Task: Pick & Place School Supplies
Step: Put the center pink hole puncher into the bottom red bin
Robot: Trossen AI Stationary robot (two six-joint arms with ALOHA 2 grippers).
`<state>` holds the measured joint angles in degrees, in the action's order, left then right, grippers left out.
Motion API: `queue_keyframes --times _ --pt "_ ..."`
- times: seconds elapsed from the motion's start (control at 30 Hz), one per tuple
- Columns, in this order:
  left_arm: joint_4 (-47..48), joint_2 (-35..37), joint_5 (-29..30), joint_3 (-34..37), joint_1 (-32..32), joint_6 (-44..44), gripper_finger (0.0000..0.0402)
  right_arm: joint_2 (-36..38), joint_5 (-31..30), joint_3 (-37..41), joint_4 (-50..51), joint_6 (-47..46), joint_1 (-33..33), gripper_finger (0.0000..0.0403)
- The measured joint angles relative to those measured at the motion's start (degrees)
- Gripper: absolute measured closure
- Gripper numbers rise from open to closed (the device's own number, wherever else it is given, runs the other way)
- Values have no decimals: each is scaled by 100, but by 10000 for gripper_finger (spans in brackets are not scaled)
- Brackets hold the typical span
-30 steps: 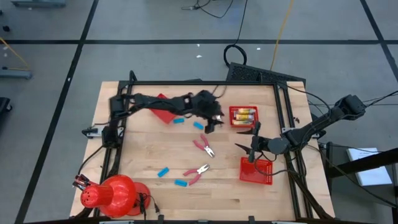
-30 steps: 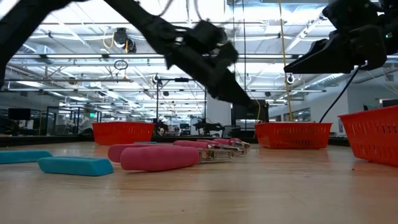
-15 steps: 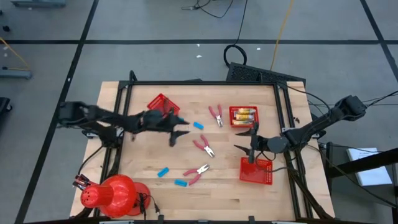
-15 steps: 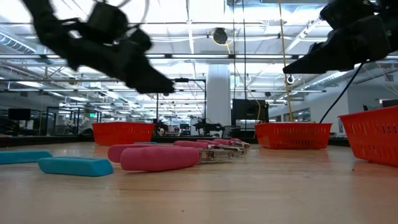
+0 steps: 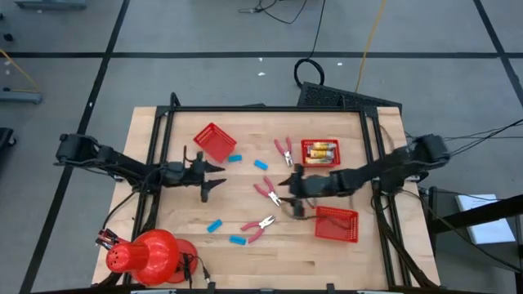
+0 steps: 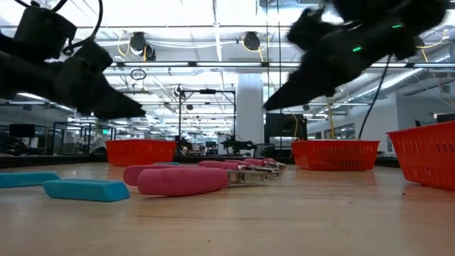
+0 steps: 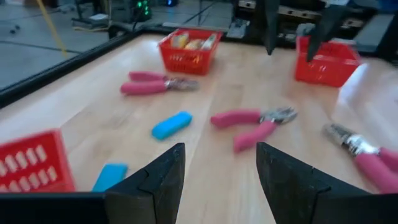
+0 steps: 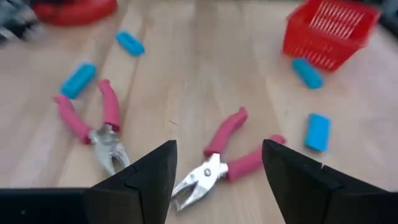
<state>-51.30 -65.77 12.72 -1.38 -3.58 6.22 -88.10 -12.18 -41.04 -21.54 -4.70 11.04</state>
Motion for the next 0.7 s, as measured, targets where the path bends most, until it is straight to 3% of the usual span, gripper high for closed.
queue_keyframes --times 0.17,0.33,0.7 --pt "69 -16 258 63 -112 31 202 -1291 377 -1220 682 74 -141 177" --pt "67 -16 285 63 -182 13 202 -2095 482 -2089 1115 150 -180 177" --pt "14 -21 290 56 -224 12 202 -2360 326 -2408 1482 179 -428 177"
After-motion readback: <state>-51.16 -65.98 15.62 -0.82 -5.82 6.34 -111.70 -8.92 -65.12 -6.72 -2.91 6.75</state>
